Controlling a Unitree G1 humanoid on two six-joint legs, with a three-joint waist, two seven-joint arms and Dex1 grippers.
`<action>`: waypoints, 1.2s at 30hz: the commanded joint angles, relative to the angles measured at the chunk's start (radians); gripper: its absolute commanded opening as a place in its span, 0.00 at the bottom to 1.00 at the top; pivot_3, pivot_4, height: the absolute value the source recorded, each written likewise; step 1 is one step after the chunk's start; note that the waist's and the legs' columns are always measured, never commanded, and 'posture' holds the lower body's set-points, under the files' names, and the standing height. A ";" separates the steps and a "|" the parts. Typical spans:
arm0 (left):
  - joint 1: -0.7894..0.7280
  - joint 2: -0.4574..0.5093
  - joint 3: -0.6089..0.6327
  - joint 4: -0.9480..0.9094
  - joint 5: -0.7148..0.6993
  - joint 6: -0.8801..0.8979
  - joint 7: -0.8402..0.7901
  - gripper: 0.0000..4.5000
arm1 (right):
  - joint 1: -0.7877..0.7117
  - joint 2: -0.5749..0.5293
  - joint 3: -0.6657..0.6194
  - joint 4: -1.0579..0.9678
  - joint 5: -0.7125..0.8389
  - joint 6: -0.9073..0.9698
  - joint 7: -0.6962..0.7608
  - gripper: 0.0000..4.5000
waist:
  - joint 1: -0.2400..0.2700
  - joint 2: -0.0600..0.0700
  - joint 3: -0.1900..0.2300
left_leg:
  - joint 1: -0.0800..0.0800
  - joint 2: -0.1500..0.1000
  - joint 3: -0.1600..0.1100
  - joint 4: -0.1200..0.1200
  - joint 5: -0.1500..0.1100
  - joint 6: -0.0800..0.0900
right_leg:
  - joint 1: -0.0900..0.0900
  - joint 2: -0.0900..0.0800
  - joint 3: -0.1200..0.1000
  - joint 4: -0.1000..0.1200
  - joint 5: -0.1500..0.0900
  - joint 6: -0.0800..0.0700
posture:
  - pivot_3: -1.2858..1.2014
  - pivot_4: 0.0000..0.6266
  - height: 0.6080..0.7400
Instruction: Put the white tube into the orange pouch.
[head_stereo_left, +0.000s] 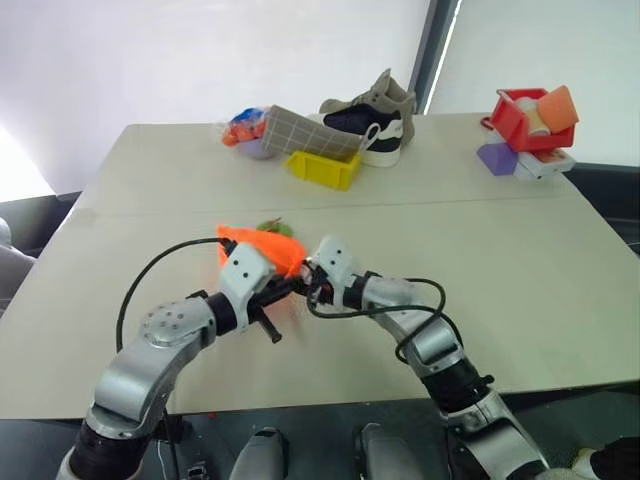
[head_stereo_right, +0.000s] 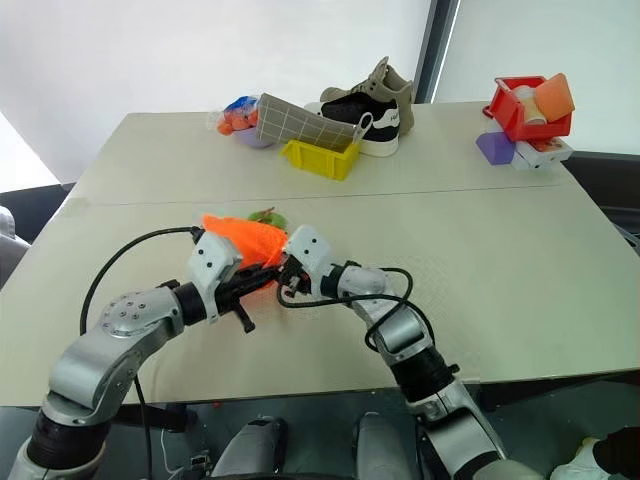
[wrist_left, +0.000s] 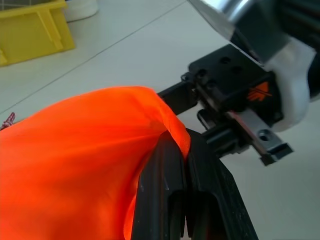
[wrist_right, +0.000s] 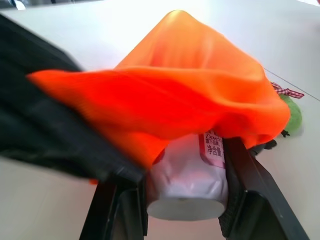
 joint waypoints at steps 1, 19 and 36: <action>0.005 0.006 -0.013 -0.082 -0.057 0.014 -0.022 0.00 | -0.050 0.030 0.008 0.007 -0.035 0.028 -0.041 0.24 | 0.000 0.000 0.000 | 0.000 0.000 0.000 0.000 0.000 0.000 | 0.000 0.000 0.000 0.000 0.000 0.000 | 0.52 0.24 1.00; 0.176 0.177 0.189 -0.059 -0.170 0.000 -0.119 0.00 | 0.065 -0.084 -0.039 -0.296 0.128 0.206 0.102 0.99 | -0.001 0.001 0.000 | 0.000 0.000 0.000 -0.001 0.000 0.000 | -0.001 0.000 0.000 0.000 -0.001 0.001 | 0.52 0.24 1.00; 0.246 0.239 0.441 0.263 -0.186 -0.151 -0.200 0.00 | 0.082 -0.157 -0.099 -0.232 0.160 0.187 0.088 0.99 | 0.001 0.000 0.000 | -0.002 0.001 0.000 -0.003 0.000 0.000 | -0.007 -0.001 0.000 -0.003 -0.001 0.000 | 0.52 0.24 1.00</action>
